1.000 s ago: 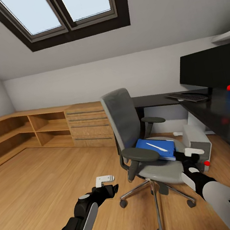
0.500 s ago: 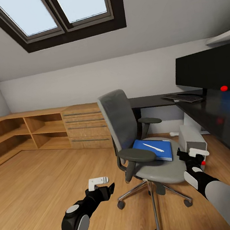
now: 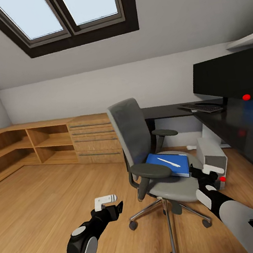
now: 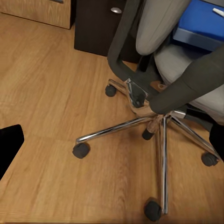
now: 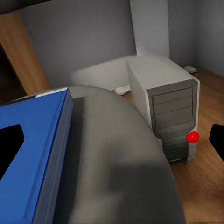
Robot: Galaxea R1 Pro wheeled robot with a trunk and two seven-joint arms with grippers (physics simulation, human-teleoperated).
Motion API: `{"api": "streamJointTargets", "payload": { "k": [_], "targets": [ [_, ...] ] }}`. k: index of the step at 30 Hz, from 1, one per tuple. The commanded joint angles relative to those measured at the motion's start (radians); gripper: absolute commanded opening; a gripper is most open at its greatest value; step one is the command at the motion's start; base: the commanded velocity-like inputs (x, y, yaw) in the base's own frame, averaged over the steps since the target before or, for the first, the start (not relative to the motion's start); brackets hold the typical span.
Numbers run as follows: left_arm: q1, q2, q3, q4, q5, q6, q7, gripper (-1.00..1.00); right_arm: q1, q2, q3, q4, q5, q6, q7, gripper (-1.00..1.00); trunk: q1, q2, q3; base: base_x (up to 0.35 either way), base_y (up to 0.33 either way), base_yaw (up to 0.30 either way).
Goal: In the bedroom, organize the workspace by keeping the computer under the desk, ensuring the monitor is on the desk, placing the keyboard on the desk next to the monitor, placing the mouse on the desk next to the keyboard, moving the folder from the swivel chair onto the desk next to the mouse, stacking the notebook on top of the folder with the pen on top of the notebook, and positioning the swivel chair next to the desk.
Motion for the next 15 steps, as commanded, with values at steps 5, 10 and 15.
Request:
{"api": "streamJointTargets", "payload": {
  "k": [5, 10, 15],
  "targets": [
    [-0.001, 0.001, -0.002, -0.001, 0.010, 0.003, 0.012, 1.00, -0.001, 0.000, 0.001, 0.001, -0.008, -0.004, 0.001, 1.00, 0.000, 0.000, -0.001, 0.000, 0.000, 0.000],
    [-0.001, 0.001, -0.003, -0.001, 0.010, 0.003, 0.012, 1.00, -0.001, 0.000, 0.001, 0.000, -0.008, -0.004, 0.001, 1.00, 0.000, 0.000, -0.001, -0.001, 0.000, 0.000],
    [-0.001, 0.001, -0.003, -0.001, 0.010, 0.003, 0.012, 1.00, -0.001, -0.001, 0.001, -0.001, -0.008, -0.004, 0.000, 1.00, 0.000, 0.000, -0.001, -0.167, 0.000, 0.000]
  ]
}}
